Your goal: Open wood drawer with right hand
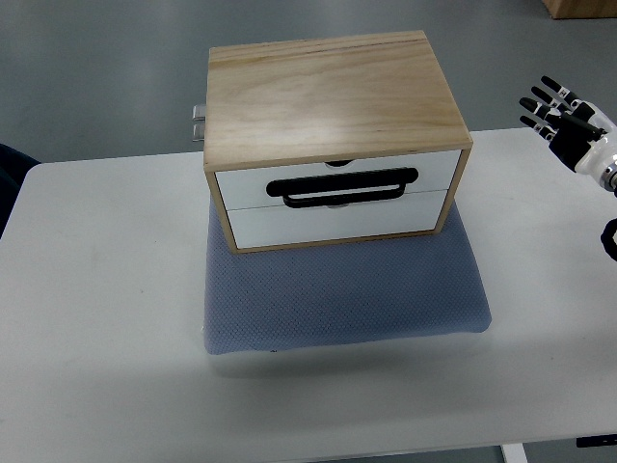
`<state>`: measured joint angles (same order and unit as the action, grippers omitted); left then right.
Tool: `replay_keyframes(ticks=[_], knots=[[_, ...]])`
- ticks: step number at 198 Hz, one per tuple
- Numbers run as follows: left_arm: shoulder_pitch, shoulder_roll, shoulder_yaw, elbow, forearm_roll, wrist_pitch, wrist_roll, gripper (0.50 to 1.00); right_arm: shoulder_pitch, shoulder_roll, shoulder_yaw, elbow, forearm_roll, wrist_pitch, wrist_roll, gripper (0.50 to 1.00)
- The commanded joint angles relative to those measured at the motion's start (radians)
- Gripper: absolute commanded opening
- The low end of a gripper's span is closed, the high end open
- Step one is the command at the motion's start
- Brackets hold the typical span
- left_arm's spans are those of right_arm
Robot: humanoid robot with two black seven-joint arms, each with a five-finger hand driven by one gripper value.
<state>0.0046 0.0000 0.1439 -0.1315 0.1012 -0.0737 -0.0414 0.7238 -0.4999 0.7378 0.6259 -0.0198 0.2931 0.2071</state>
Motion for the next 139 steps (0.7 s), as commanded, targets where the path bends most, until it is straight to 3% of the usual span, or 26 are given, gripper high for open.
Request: replay_keyframes(ticks=[1,139], knots=[[0.000,0.000,0.000,-0.002,0.000,-0.006,0.000,1.000,0.000,0.001,0.000,0.000,0.000,0.000,0.000,0.944],[0.002,0.000,-0.001,0.009,0.000,-0.001,0.000,1.000,0.006,-0.002,0.003,0.000,0.001,0.011,0.003,0.944]])
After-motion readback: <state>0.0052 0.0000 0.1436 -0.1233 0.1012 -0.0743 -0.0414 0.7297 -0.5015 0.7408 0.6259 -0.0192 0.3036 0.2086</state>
